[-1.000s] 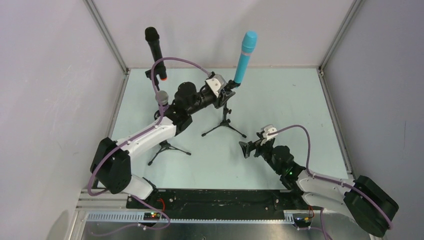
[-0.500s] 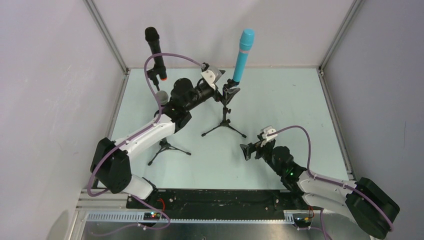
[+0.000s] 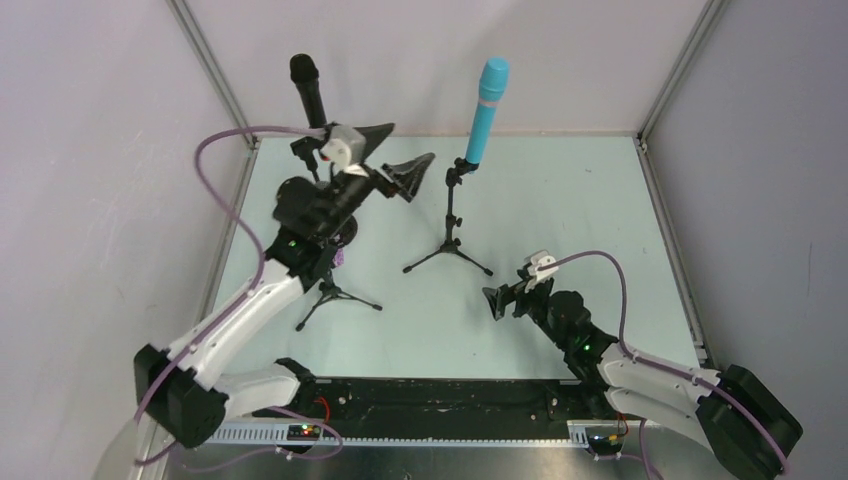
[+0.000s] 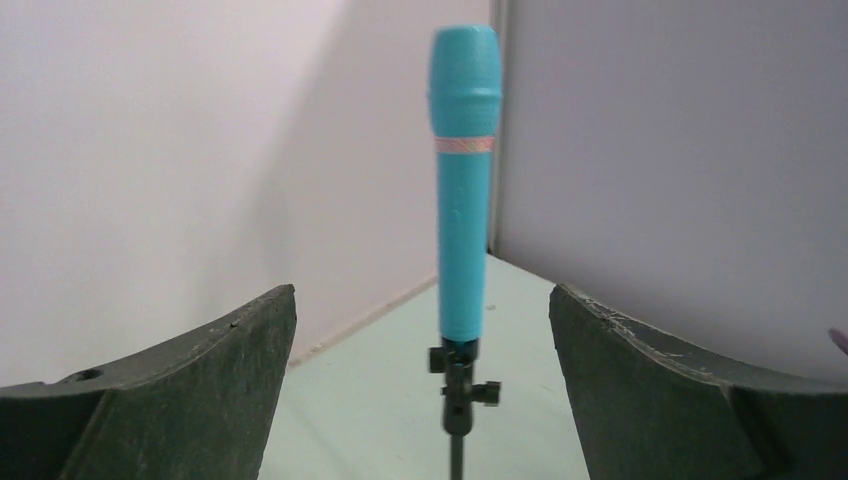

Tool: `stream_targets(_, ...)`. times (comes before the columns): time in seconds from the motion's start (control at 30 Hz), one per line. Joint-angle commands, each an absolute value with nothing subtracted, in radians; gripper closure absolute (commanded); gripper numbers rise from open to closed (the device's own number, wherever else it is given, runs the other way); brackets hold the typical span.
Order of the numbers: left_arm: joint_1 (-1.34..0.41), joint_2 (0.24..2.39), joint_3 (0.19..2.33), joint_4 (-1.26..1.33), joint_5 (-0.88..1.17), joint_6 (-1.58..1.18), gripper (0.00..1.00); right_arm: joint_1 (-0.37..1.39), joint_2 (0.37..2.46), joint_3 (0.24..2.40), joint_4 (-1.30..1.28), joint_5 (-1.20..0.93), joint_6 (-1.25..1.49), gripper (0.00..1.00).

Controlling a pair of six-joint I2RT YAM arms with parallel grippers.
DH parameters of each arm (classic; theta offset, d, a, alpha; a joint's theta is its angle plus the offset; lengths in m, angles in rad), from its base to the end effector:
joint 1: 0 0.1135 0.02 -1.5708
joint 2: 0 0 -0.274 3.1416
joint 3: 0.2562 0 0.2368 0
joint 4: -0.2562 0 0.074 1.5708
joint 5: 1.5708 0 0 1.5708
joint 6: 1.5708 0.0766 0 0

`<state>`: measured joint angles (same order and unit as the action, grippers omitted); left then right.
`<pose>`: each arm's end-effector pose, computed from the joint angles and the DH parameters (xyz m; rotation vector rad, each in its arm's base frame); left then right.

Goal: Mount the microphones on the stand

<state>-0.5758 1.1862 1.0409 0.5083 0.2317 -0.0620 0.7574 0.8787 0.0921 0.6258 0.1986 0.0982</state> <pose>0.2348 -0.1734 0.4464 0.5132 1.1369 -0.6949 0.1532 0.1241 0.1808 -0.4246 1.6980 0.4575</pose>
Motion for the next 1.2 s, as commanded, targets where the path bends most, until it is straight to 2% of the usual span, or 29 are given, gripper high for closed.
stream_targets(0.0, -0.526, 1.037, 0.973, 0.540, 0.098, -0.096, 0.00, 0.732, 0.841, 0.144, 0.591, 0.160, 0.106, 0.01)
stream_targets(0.27, -0.324, 0.834, 0.875, 0.366, -0.186, -0.033, 0.02, 0.609, 0.741, 0.212, 0.447, 0.025, 0.118, 0.00)
stream_targets(0.47, -0.110, 0.837, 0.864, 0.183, -0.370, -0.067, 0.01, 0.443, 0.724, 0.306, 0.293, -0.083, 0.112, 0.01)
stream_targets(0.6, -0.011, 0.889, 0.837, 0.164, -0.456, -0.091, 0.02, 0.333, 0.710, 0.340, 0.254, -0.133, 0.128, 0.00)
stream_targets(0.87, 0.062, 1.015, 0.766, 0.202, -0.766, -0.093, 0.02, 0.166, 0.697, 0.351, 0.224, -0.128, 0.126, 0.00)
stream_targets(1.03, 0.063, 1.046, 0.636, 0.267, -0.893, -0.166, 0.02, 0.158, 0.740, 0.357, 0.200, -0.039, 0.085, 0.00)
stream_targets(1.17, 0.061, 1.028, 0.484, 0.355, -0.913, -0.254, 0.02, 0.159, 0.765, 0.339, 0.251, -0.010, 0.035, 0.00)
